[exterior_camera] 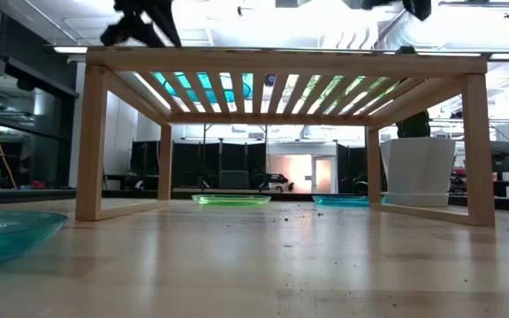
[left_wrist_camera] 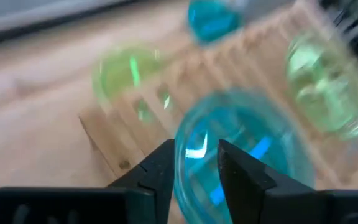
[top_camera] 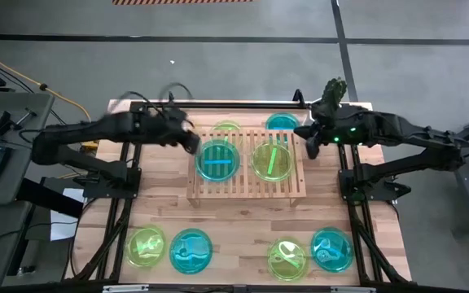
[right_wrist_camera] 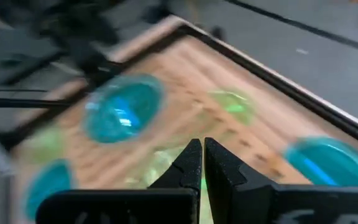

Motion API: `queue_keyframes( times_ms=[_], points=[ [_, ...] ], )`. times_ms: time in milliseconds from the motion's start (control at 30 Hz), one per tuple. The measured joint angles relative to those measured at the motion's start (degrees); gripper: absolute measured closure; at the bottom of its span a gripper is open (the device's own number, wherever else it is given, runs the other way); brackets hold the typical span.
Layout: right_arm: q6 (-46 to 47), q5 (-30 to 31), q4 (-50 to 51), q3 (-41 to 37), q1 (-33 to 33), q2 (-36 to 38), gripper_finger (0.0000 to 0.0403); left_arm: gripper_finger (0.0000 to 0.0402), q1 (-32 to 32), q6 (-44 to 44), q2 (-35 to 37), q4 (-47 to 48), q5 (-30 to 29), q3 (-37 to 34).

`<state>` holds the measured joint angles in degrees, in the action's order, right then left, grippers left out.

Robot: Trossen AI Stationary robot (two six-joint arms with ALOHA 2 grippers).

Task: Place and stack plates onto a shelf
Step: Stack the blue plate on top of the other blue plate on the shelf

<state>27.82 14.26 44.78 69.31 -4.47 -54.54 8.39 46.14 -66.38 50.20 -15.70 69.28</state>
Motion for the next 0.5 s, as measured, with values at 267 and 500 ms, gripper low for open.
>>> queue_keyframes(
  times_ms=[267,500],
  points=[
    [11.2,-17.1,12.5,11.4,3.2,0.3,0.0402,0.0278,1.5,-6.5,14.8,-9.7,-6.5,-1.1],
    [33.3,-21.0,29.9,11.6,20.0,-0.9,0.0402,0.0278,-1.3,-6.8,23.3,-22.0,-6.0,-10.1]
  ],
)
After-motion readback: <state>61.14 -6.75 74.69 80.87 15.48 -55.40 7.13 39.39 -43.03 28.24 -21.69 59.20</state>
